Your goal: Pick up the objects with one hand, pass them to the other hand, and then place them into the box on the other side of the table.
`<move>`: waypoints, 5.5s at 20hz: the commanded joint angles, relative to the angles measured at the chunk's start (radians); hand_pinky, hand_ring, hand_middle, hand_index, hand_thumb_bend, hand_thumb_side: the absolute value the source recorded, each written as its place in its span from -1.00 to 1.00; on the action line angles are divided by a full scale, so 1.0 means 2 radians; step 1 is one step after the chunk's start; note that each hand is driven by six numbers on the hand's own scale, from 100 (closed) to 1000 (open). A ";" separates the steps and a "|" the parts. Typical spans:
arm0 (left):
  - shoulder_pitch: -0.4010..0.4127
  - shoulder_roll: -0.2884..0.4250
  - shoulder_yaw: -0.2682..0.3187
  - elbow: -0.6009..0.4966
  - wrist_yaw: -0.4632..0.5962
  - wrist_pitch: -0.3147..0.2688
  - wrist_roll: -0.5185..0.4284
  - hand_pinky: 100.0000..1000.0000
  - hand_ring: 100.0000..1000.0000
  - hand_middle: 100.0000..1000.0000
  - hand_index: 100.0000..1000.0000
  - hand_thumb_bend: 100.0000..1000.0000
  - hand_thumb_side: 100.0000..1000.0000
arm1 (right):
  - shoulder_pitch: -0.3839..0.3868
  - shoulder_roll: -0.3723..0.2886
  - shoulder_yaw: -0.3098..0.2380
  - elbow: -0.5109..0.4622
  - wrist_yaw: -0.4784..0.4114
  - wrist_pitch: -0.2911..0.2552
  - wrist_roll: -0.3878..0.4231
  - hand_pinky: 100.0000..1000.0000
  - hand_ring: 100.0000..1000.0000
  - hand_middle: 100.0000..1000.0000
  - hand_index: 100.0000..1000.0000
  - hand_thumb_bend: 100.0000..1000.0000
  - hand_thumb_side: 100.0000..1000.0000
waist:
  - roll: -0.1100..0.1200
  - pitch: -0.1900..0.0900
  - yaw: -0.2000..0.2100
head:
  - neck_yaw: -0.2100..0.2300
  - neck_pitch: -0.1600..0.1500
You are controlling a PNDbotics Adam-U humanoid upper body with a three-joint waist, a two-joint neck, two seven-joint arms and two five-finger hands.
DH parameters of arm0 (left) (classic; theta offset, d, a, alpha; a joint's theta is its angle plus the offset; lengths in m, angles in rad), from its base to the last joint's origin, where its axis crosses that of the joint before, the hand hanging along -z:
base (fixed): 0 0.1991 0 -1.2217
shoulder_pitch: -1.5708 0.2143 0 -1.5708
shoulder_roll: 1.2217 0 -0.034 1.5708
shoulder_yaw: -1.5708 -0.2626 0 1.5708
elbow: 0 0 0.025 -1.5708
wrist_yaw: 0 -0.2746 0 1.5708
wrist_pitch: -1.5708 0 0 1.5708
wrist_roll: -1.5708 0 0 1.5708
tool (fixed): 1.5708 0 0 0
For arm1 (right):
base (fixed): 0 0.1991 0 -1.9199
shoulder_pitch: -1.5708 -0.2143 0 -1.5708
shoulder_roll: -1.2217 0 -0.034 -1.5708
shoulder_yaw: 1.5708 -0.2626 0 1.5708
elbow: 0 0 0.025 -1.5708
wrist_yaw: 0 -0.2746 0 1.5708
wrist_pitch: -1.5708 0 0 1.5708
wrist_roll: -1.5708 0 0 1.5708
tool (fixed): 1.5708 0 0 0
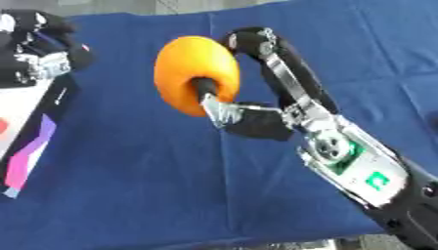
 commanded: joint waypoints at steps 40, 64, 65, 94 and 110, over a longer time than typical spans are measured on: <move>-0.081 -0.071 -0.065 -0.006 -0.029 -0.039 -0.195 0.66 0.62 0.53 0.82 -0.37 0.38 | -0.022 0.009 0.026 0.030 0.051 -0.070 0.026 0.50 0.04 -0.27 0.06 -1.00 -0.96 | 0.001 -0.001 0.007 | -0.015 0.017; -0.096 -0.097 -0.070 -0.006 -0.151 -0.061 -0.031 -0.12 -0.32 -0.56 -0.37 -1.00 -0.98 | -0.018 0.005 0.023 0.000 0.037 -0.042 0.039 0.54 0.18 -0.08 0.28 -1.00 -0.87 | 0.000 0.002 0.006 | -0.012 0.013; -0.095 -0.097 -0.070 -0.006 -0.154 -0.059 -0.026 -0.15 -0.35 -0.59 -0.41 -1.00 -1.00 | -0.018 0.005 0.023 -0.001 0.038 -0.037 0.042 0.55 0.26 0.00 0.37 -1.00 -0.62 | 0.000 0.002 0.005 | -0.011 0.012; 0.131 0.050 0.102 -0.003 -0.155 0.042 0.132 -0.28 -0.44 -0.66 -0.46 -1.00 -1.00 | 0.007 -0.028 0.011 -0.011 0.084 -0.010 0.088 0.75 0.73 0.69 0.96 -1.00 0.36 | -0.016 0.004 -0.003 | 0.078 -0.022; 0.139 0.029 0.130 0.176 -0.132 0.017 0.203 0.39 0.25 0.11 0.35 -0.52 -1.00 | 0.015 -0.026 -0.014 -0.011 0.076 -0.045 0.044 0.74 0.70 0.66 0.94 -1.00 0.31 | -0.035 0.020 -0.015 | 0.136 -0.044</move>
